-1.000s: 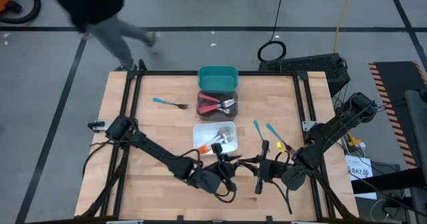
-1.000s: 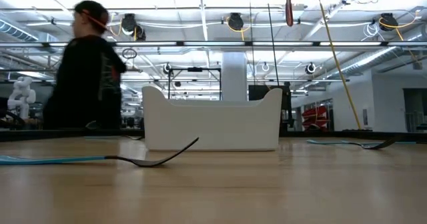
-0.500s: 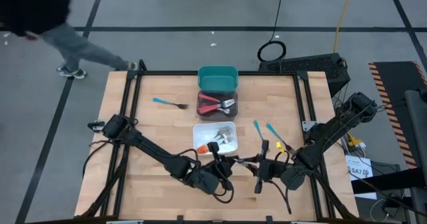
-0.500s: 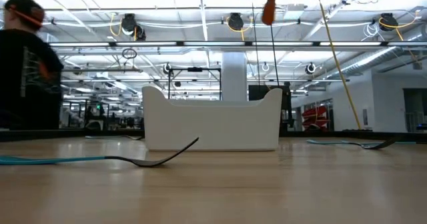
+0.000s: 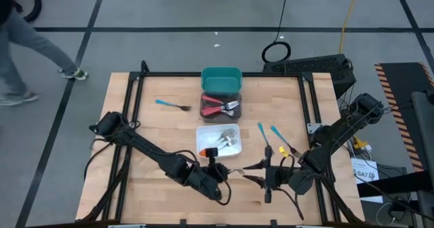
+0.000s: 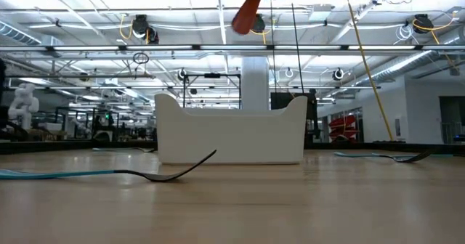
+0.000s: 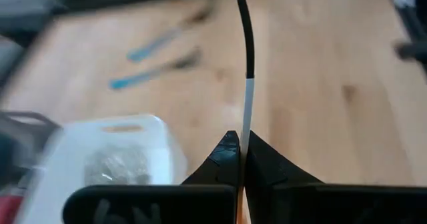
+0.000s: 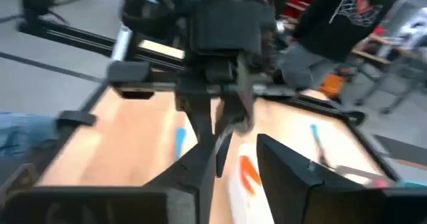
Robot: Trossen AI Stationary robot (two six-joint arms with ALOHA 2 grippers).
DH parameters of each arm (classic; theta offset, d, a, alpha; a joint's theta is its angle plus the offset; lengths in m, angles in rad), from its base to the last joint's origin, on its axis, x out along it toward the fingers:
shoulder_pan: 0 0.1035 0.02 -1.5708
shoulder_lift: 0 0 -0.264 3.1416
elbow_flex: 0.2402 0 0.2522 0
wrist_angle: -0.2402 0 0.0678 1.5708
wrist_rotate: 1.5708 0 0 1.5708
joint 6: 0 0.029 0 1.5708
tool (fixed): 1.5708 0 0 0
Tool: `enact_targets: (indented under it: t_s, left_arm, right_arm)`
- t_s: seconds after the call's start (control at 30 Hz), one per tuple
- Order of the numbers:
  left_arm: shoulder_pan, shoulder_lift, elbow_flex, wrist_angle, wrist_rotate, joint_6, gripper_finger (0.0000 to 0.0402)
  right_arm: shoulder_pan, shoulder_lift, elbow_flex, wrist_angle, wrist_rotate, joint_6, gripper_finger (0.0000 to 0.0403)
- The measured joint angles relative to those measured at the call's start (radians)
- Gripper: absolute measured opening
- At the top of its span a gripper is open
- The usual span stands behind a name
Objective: Sort silverware by color (type)
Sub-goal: Put the orange fork into the white bin
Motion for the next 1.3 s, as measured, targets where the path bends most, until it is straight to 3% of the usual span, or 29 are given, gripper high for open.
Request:
enact_targets:
  t_s: [0.37,0.9,1.3]
  left_arm:
    - [0.028,0.0,0.0,-0.012,0.113,-0.075,0.0002]
    - [0.039,0.001,0.0,-0.064,0.119,-0.128,0.0001]
    - [0.038,0.002,0.0,-0.079,0.122,-0.132,0.0001]
  right_arm:
    - [-0.007,0.0,0.0,0.009,-0.039,0.023,0.0156]
    - [-0.021,0.0,0.0,0.017,-0.034,0.067,0.0136]
    - [-0.022,0.0,0.0,-0.043,-0.004,0.14,0.0168]
